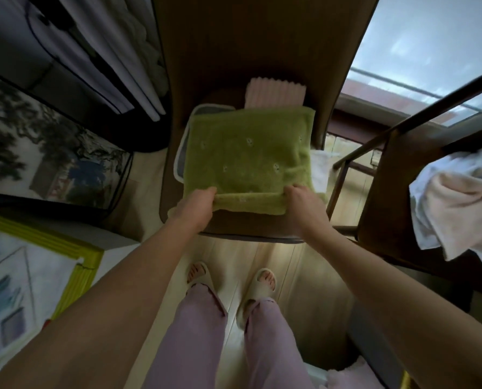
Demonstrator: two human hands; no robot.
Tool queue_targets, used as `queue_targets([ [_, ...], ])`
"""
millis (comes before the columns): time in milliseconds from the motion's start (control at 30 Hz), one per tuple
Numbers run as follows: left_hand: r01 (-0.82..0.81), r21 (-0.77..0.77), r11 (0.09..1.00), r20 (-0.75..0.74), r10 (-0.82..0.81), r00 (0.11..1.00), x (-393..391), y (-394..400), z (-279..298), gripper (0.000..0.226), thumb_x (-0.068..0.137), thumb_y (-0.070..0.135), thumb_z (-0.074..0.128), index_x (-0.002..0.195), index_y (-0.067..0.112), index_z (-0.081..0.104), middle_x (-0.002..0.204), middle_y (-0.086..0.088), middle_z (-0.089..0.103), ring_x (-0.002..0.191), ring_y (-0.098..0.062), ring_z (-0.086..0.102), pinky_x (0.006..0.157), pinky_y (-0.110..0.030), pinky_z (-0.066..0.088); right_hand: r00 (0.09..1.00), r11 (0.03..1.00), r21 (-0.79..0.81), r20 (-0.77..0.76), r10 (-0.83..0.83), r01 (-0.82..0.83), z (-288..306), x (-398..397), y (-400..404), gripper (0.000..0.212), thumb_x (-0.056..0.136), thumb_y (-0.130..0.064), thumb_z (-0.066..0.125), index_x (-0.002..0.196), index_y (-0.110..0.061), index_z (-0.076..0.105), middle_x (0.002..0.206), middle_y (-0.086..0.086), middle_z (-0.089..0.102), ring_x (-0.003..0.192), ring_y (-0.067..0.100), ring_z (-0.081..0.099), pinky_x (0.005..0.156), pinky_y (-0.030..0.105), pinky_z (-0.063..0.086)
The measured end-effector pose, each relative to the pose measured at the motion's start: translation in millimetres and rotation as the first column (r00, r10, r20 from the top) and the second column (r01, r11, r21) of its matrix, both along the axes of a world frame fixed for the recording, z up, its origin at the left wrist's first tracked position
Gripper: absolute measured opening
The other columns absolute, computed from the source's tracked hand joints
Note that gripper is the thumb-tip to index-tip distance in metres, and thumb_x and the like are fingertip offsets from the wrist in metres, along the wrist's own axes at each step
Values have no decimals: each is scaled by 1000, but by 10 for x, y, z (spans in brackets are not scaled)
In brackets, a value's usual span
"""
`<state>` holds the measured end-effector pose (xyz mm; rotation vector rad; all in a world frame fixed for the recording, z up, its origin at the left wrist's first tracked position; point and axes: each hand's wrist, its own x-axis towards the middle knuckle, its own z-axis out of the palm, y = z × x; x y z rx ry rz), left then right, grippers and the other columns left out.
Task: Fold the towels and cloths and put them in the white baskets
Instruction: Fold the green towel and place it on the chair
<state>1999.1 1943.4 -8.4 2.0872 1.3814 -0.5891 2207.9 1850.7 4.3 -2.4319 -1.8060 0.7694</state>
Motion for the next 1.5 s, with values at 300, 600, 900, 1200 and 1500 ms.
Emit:
queue_targets([
  [300,55,165,985,141,-79,987,80,893,433,26,102,29,40,110,10,56,105,-12,62,92,-25,60,73,-35,46,995,969,247,89,-42,19,403,317,712,17,97,-27,43,98,-11,48,95,8,58,83,21,48,64,34,38],
  [600,257,236,937,27,-271,962,368,1783,-218,37,104,27,28,137,13,40,141,-14,47,125,-29,45,100,-40,29,947,958,248,248,-204,142,-94,462,1518,24,94,-24,47,102,-3,56,104,19,61,99,36,53,68,38,34],
  [900,205,303,931,170,-265,949,450,2042,-597,28,103,21,36,122,6,50,127,-17,53,119,-33,46,98,-44,32,968,978,187,216,-131,91,-455,640,1803,31,95,-22,43,116,-1,52,118,19,53,104,37,48,70,43,41],
  [1200,273,234,933,294,-335,895,547,2128,-651,48,100,44,27,107,6,56,108,-14,56,104,-31,52,96,-41,37,953,985,135,297,62,-106,-470,738,1851,28,91,-25,41,99,-4,59,98,16,58,92,36,56,88,45,37],
  [1500,225,232,946,311,-292,905,346,1590,-135,32,102,40,30,99,12,46,88,-10,58,78,-29,56,60,-35,33,942,950,203,288,171,-235,-32,583,1238,23,83,-2,58,105,-3,53,89,15,58,76,32,55,73,41,45],
])
